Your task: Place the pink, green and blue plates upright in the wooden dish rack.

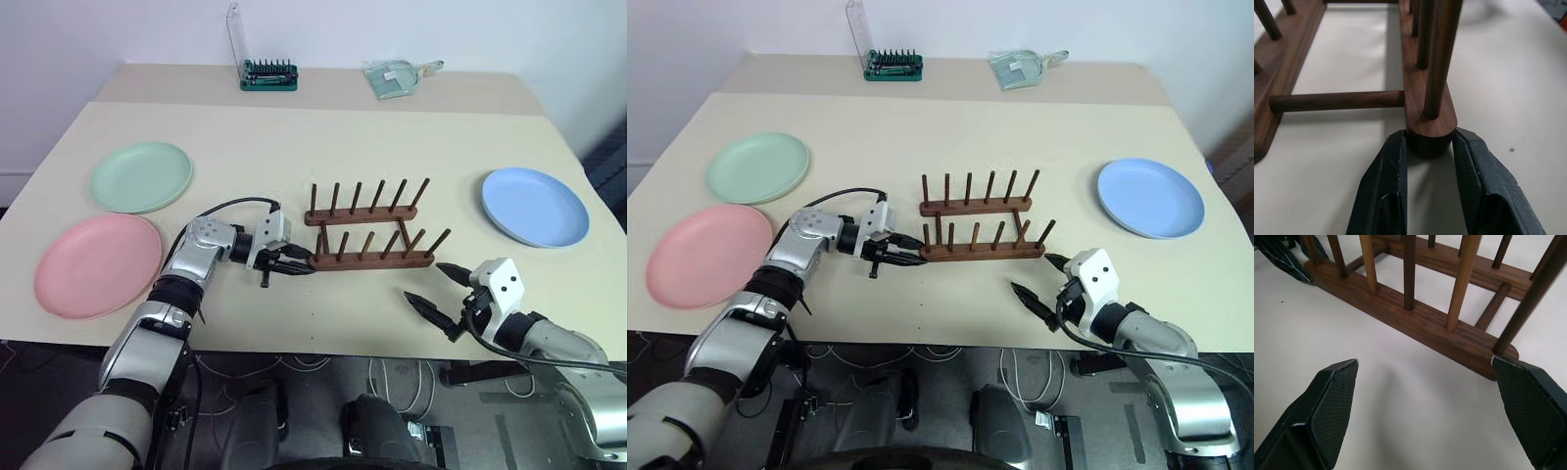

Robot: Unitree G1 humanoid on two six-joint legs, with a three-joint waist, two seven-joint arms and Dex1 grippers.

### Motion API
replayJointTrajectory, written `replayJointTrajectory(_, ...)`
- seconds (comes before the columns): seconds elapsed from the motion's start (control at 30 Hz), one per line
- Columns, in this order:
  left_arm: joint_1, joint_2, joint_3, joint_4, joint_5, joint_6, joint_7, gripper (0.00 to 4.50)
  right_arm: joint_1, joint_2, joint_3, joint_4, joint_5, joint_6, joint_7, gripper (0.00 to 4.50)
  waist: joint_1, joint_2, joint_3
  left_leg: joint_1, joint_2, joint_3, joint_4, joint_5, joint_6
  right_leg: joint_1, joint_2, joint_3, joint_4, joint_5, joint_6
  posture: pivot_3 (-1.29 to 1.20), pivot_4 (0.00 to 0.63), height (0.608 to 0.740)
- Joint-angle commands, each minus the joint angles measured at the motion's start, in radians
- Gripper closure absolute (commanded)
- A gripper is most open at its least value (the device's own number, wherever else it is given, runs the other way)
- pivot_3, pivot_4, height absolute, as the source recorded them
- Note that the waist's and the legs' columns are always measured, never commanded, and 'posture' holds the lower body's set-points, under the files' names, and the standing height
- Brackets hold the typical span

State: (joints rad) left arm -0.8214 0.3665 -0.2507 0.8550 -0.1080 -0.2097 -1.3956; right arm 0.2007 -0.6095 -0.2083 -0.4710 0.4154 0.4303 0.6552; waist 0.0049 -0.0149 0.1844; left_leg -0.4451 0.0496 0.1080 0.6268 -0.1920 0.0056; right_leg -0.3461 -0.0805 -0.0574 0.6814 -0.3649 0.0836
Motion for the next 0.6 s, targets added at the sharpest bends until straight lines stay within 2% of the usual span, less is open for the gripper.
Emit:
replayJointTrajectory(0.03, -0.022, -0.001, 0.033, 0.02, 0.002, 0.006, 0.019, 2.37, 0.003, -0.011, -0.029, -0.045, 0.01, -0.001, -0.003, 0.0, -0.002, 0.0, 0.0, 0.0, 0.0, 0.0, 0.0, 0.0, 0.0, 0.0, 0.0, 0.0, 0.0, 0.0, 0.0, 0.0, 0.15, 0.732)
replayJointTrajectory(0.17, 0.01, 0.021, 0.05, -0.027, -0.006, 0.018, 0.034, 0.5, -0.001, -0.017, -0.03, -0.046, 0.011, 0.005, 0.0, 0.0, -0.006, 0.0, 0.0, 0.0, 0.0, 0.0, 0.0, 0.0, 0.0, 0.0, 0.0, 0.0, 0.0, 0.0, 0.0, 0.0, 0.15, 0.732)
replayJointTrajectory(0.27, 0.05, 0.051, 0.064, -0.108, -0.028, 0.086, 0.017, 0.5, -0.003, -0.023, -0.03, -0.044, 0.014, 0.013, 0.007, 0.0, -0.016, 0.0, 0.0, 0.0, 0.0, 0.0, 0.0, 0.0, 0.0, 0.0, -0.001, 0.0, 0.0, 0.0, 0.0, 0.0, 0.15, 0.732)
replayJointTrajectory(0.37, 0.112, 0.097, 0.073, -0.23, -0.05, 0.185, 0.004, 1.48, -0.012, -0.029, -0.023, -0.034, 0.015, 0.018, 0.016, 0.85, -0.021, 0.0, 0.0, 0.0, 0.0, 0.0, 0.0, 0.0, 0.0, 0.0, -0.001, 0.0, 0.001, 0.0, 0.0, 0.0, 0.15, 0.732)
replayJointTrajectory(0.57, 0.238, 0.164, 0.081, -0.48, -0.089, 0.327, 0.013, 4.39, -0.041, -0.046, 0.02, 0.015, -0.03, 0.026, 0.018, 3.82, -0.02, 0.0, 0.0, 0.001, 0.001, -0.001, 0.0, 0.0, 0.0, 0.0, -0.001, 0.001, 0.001, 0.0, 0.0, 0.0, 0.15, 0.732)
replayJointTrajectory(0.6, 0.253, 0.168, 0.078, -0.512, -0.091, 0.341, 0.015, 4.5, -0.046, -0.047, 0.028, 0.021, -0.038, 0.026, 0.016, 4.33, -0.019, 0.0, 0.0, 0.001, 0.001, -0.001, 0.0, 0.0, 0.0, 0.001, -0.001, 0.001, 0.001, 0.0, 0.0, 0.0, 0.15, 0.732)
